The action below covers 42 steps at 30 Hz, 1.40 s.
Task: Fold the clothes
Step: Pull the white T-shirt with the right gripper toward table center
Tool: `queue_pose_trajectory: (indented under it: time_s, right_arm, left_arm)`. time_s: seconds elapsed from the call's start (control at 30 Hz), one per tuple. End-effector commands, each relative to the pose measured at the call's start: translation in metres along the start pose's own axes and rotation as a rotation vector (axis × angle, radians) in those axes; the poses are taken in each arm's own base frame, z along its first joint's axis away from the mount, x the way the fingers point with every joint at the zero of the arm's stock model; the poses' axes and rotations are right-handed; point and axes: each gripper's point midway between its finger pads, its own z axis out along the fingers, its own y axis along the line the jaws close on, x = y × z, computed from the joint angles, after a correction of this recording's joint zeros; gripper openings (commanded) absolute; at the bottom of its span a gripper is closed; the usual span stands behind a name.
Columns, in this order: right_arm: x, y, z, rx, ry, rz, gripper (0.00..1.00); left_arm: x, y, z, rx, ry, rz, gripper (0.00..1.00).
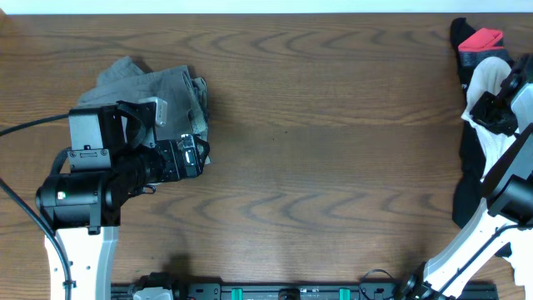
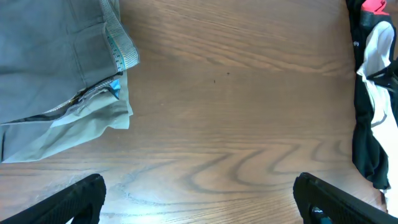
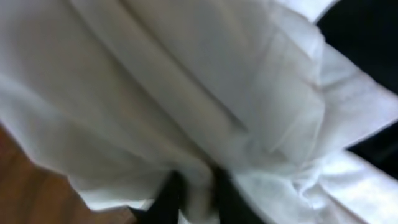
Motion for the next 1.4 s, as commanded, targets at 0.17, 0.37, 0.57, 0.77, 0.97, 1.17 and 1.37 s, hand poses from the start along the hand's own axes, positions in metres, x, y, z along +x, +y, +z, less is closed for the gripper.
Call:
queue_pose_trajectory:
  time_s: [0.17, 0.37, 0.57, 0.77, 0.97, 1.17, 1.37]
  right_arm:
    - [-0.028, 0.027, -0.075, -0.186, -0.132, 0.006, 0.01]
    - [-0.027, 0.074, -0.186, -0.476, -0.259, -0.061, 0.01]
    - [0.006, 0.127, -0.254, -0.64, -0.28, -0.147, 0.01]
    - [0.073, 0.212, -0.274, -0.754, -0.174, -0.333, 0.01]
    - [0.148, 0.287, -0.3, -0.833, -0.146, -0.556, 0.01]
    - [0.215, 0.341, -0.316, -0.849, -0.176, -0.731, 0.28]
    - [0.195, 0.329, -0.306, -0.691, -0.285, -0.696, 0.52]
  left_arm:
    - [-0.003, -0.005, -0.003, 0.013, -0.007, 0.018, 0.98]
    - [-0.003, -0.005, -0.003, 0.014, -0.008, 0.018, 0.98]
    - [-0.003, -0.005, -0.003, 0.014, -0.011, 0.019, 0.98]
    - [-0.003, -0.005, -0.003, 0.014, -0.013, 0.02, 0.98]
    - [-0.003, -0.006, -0.005, 0.015, -0.019, 0.023, 0.98]
    - [-0.003, -0.006, -0.006, 0.015, -0.021, 0.024, 0.98]
    - [-0.001, -0.009, -0.003, 0.024, -0.005, 0.028, 0.98]
